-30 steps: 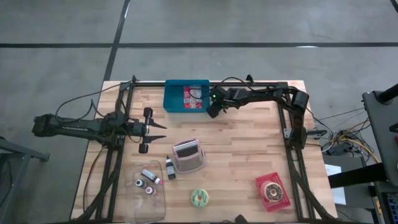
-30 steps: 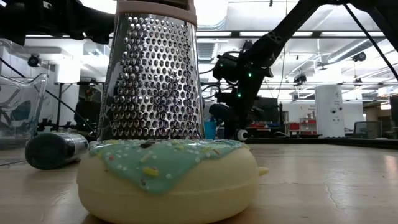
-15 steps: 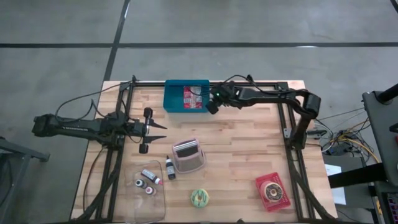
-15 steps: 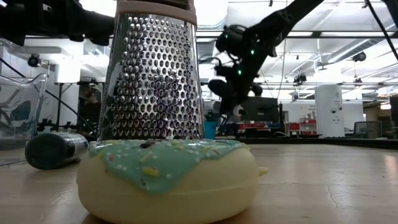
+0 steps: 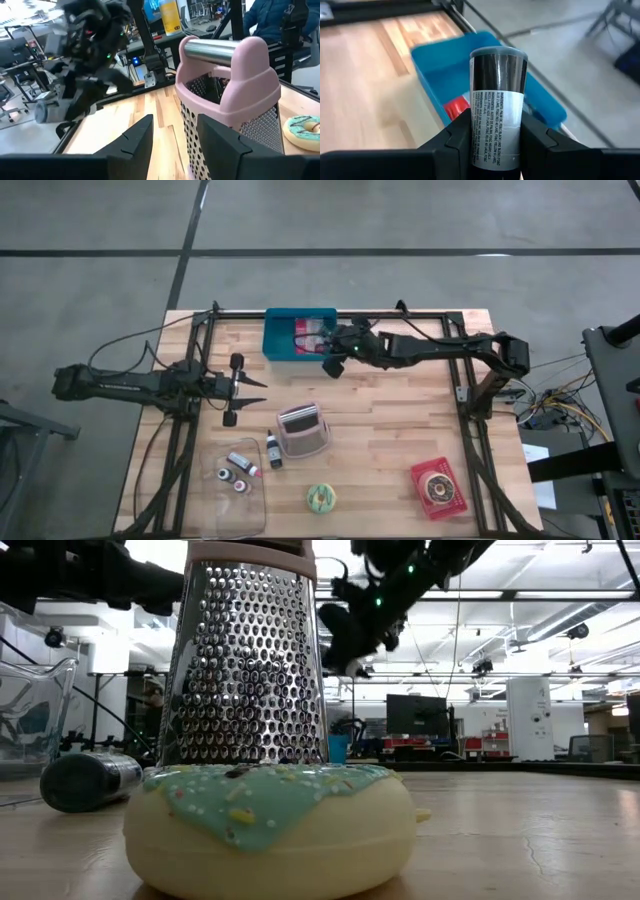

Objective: Pick & Place Food Item
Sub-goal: Put the top black food coloring bottle into the transparent bin

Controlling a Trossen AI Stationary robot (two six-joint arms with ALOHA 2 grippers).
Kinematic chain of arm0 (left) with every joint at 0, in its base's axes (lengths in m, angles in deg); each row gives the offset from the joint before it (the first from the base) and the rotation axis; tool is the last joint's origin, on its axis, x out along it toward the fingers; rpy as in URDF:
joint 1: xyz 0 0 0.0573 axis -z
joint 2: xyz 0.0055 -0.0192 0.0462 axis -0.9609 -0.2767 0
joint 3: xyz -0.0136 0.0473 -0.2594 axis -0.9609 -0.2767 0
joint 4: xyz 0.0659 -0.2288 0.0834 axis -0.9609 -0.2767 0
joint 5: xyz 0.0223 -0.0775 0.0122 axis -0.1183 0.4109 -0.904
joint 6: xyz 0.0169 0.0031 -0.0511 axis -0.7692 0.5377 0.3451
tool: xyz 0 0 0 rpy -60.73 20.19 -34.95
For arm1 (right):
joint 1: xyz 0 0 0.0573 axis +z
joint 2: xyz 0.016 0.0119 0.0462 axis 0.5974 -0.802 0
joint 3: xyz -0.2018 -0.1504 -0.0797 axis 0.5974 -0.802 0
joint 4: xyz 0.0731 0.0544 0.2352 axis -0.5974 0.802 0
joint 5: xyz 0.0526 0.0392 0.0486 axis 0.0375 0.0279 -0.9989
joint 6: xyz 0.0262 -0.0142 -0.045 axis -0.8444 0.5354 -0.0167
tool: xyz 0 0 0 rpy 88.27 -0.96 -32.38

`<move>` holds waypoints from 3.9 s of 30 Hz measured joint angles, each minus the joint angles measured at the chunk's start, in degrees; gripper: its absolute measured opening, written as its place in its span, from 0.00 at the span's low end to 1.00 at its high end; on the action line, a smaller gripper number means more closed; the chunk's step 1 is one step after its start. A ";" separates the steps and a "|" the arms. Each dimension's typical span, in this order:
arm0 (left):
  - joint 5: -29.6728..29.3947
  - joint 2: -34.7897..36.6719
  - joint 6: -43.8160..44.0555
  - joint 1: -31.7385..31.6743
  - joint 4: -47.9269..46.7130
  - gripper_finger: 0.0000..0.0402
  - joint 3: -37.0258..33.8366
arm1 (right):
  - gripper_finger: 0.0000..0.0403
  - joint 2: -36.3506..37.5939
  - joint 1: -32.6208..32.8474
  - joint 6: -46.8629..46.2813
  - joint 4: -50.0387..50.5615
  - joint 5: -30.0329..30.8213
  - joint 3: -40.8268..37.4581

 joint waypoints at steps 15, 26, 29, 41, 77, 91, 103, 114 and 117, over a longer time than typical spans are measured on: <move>-3.23 7.69 0.02 0.00 -9.16 0.39 0.00 | 0.26 1.68 7.18 10.34 -11.44 3.09 0.02; -3.67 12.53 2.13 0.00 -13.79 0.39 0.00 | 0.26 5.24 9.76 14.75 -15.46 0.74 0.02; -3.68 12.33 2.21 0.00 -14.29 0.39 0.00 | 0.26 5.85 11.84 16.94 -18.15 -3.07 0.02; -2.37 12.20 2.21 0.00 -6.60 0.39 0.00 | 0.26 5.65 18.52 20.66 -26.63 -10.87 0.05; 6.58 -22.06 -2.61 -0.10 20.26 0.63 21.18 | 0.26 5.47 19.30 24.09 -21.55 -10.84 5.64; 7.17 -28.56 -2.86 -0.26 22.51 0.63 24.80 | 0.26 5.45 19.71 24.75 -21.62 -10.89 5.64; 7.59 -32.45 -3.04 -0.75 21.82 0.63 27.86 | 0.26 5.45 19.71 24.73 -21.57 -11.19 5.64; 7.78 -32.80 -3.89 -0.90 22.79 0.57 27.91 | 0.26 5.43 19.71 24.30 -20.01 -11.30 5.62; 8.47 -32.72 -3.89 -0.90 22.80 0.53 27.91 | 0.26 5.43 19.71 24.29 -20.04 -11.30 5.62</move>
